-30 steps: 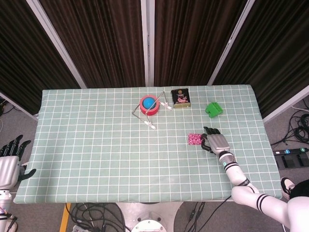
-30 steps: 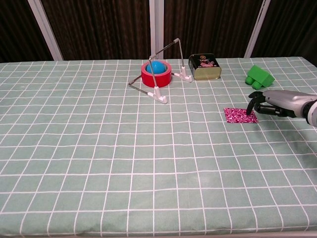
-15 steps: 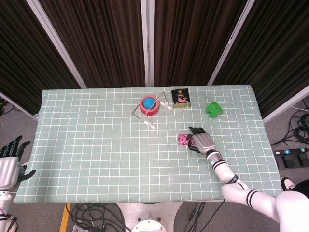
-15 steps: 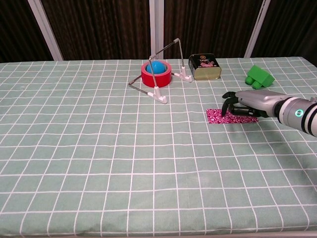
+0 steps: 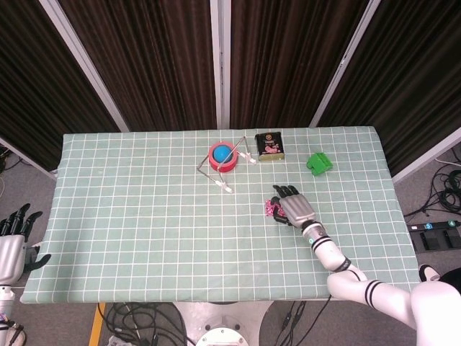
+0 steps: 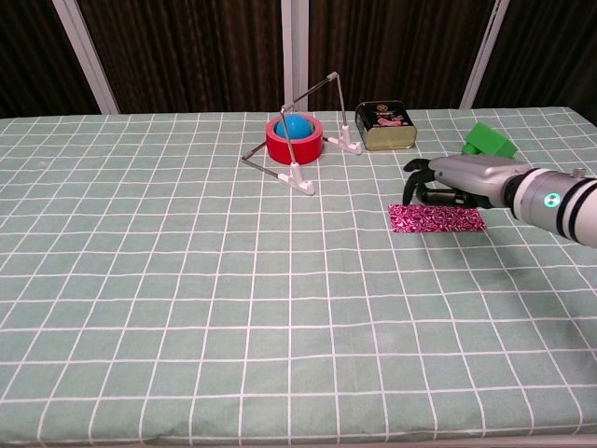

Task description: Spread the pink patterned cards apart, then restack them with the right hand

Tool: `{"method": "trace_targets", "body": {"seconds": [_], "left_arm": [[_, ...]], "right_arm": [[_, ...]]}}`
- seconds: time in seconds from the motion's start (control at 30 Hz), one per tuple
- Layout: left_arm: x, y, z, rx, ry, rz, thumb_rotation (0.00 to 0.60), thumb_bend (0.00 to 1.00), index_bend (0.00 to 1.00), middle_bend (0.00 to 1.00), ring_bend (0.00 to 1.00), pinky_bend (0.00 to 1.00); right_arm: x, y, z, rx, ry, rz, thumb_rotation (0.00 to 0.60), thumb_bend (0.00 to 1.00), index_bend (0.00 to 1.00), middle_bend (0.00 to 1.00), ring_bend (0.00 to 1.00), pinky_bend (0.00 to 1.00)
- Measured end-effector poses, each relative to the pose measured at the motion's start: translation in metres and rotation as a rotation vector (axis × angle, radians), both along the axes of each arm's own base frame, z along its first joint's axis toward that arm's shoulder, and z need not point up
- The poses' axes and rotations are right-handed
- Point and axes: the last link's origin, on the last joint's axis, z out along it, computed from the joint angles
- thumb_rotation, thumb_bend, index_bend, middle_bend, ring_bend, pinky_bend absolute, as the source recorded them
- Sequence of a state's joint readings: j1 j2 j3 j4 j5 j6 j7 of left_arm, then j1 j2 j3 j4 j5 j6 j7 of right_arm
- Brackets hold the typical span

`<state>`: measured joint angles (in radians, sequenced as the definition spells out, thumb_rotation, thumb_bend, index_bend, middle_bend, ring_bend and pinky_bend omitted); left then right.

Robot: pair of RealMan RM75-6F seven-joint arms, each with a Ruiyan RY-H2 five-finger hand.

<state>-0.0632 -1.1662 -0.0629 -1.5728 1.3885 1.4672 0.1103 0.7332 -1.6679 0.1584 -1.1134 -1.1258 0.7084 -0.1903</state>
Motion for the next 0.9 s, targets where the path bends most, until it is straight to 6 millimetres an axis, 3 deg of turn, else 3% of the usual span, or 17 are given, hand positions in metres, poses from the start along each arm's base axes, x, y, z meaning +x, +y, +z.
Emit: {"method": "trace_targets", "body": {"seconds": [0.17,0.37,0.6,0.9], "left_arm": [[0.002,0.002,-0.003,-0.006,-0.003,-0.011,0.600,0.08,0.22,0.16,0.13,0.19],[0.001,0.001,-0.002,-0.005,0.000,-0.005,0.600,0.08,0.22,0.16,0.13,0.19],[0.000,-0.001,-0.002,-0.003,-0.002,0.001,0.600,0.08,0.22,0.16,0.13,0.19],[-0.001,-0.002,-0.003,0.001,-0.005,0.002,0.600,0.08,0.22,0.16,0.13,0.19]], "right_arm": [[-0.028,0.004,0.018,-0.020,0.036,-0.060,0.000,0.69,0.30,0.00,0.00,0.00],[-0.039,0.006,0.016,-0.010,0.056,-0.085,0.000,0.69,0.31,0.00,0.00,0.00],[-0.034,0.005,0.004,0.011,0.056,-0.072,0.000,0.69,0.31,0.00,0.00,0.00],[-0.009,0.004,-0.015,0.041,0.025,-0.025,0.000,0.69,0.31,0.00,0.00,0.00]]}}
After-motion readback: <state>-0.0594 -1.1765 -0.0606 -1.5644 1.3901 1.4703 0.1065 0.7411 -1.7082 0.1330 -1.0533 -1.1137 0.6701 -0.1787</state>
